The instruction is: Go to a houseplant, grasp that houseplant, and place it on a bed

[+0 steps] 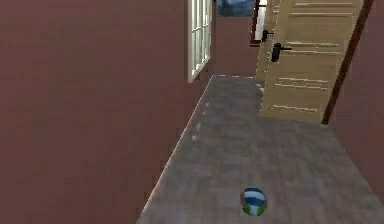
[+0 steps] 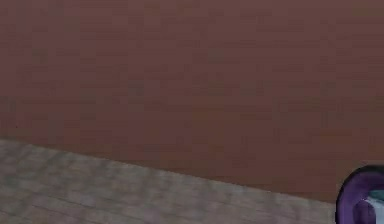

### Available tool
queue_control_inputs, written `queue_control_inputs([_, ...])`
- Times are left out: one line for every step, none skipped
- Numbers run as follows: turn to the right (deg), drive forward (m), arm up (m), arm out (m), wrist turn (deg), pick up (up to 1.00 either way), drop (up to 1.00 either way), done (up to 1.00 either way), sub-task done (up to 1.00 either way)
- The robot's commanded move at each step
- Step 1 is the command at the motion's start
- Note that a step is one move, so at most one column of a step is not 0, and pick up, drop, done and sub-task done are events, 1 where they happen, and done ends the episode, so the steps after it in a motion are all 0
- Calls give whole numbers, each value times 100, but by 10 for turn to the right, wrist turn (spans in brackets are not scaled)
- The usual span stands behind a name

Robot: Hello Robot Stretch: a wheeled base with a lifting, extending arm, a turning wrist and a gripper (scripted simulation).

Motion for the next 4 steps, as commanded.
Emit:
queue_control_inputs([0, 100, 0, 0, 0, 0, 0, 0, 0])
queue_control_inputs([-60, 0, 0, 0, 0, 0, 0, 0, 0])
queue_control_inputs([0, 15, 0, 0, 0, 0, 0, 0, 0])
queue_control_inputs([420, 0, 0, 0, 0, 0, 0, 0, 0])
